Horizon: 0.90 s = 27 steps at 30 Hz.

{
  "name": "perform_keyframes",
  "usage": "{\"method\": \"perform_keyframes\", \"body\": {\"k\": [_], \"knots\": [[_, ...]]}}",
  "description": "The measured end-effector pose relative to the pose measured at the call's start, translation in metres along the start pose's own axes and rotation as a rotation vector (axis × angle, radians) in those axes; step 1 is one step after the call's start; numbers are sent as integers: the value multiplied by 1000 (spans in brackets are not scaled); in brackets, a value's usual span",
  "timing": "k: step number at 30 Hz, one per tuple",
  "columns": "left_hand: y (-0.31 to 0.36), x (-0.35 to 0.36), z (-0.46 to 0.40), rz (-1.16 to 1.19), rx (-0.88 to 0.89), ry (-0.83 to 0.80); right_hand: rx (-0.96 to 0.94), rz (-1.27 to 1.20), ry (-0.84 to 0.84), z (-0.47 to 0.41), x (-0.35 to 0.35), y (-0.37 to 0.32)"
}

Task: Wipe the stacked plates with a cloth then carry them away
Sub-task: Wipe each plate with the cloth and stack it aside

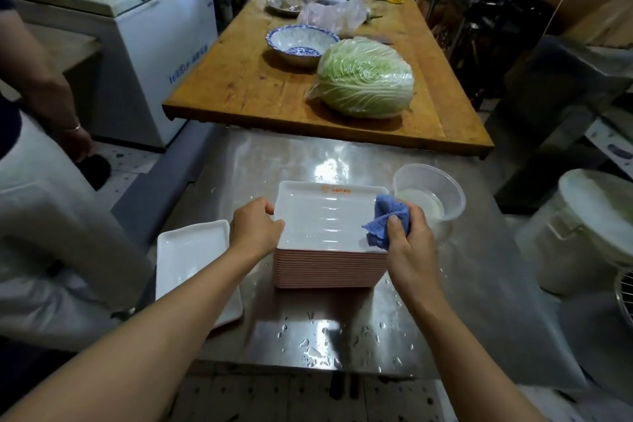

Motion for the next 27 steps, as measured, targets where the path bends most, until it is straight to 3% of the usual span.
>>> {"method": "perform_keyframes", "body": {"k": [5,8,10,17,20,27], "knots": [[-5,1,-1,41,4,8,-134,270,-119,0,34,-3],[-10,3,-2,80,11,-6,-215,788,-175,1,42,9],[-12,5,-4,97,15,-13,-191,966,-259,3,45,20],[-9,10,-8,91,47,-41,-33,1053,-370,-37,43,26],[-6,9,-9,72,68,-48,-5,953,-328,-57,55,26],[-2,5,-6,28,121,-56,-169,808,-377,-46,113,23]]}}
Point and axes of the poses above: each hand's wrist, its own z-axis away from the middle knuckle, its own x-axis out of the palm, y = z × x, the point moved 6 cm from there along -z, towards the middle knuckle, and after that the axes turned 12 degrees about -z, right-handed, at the moved point
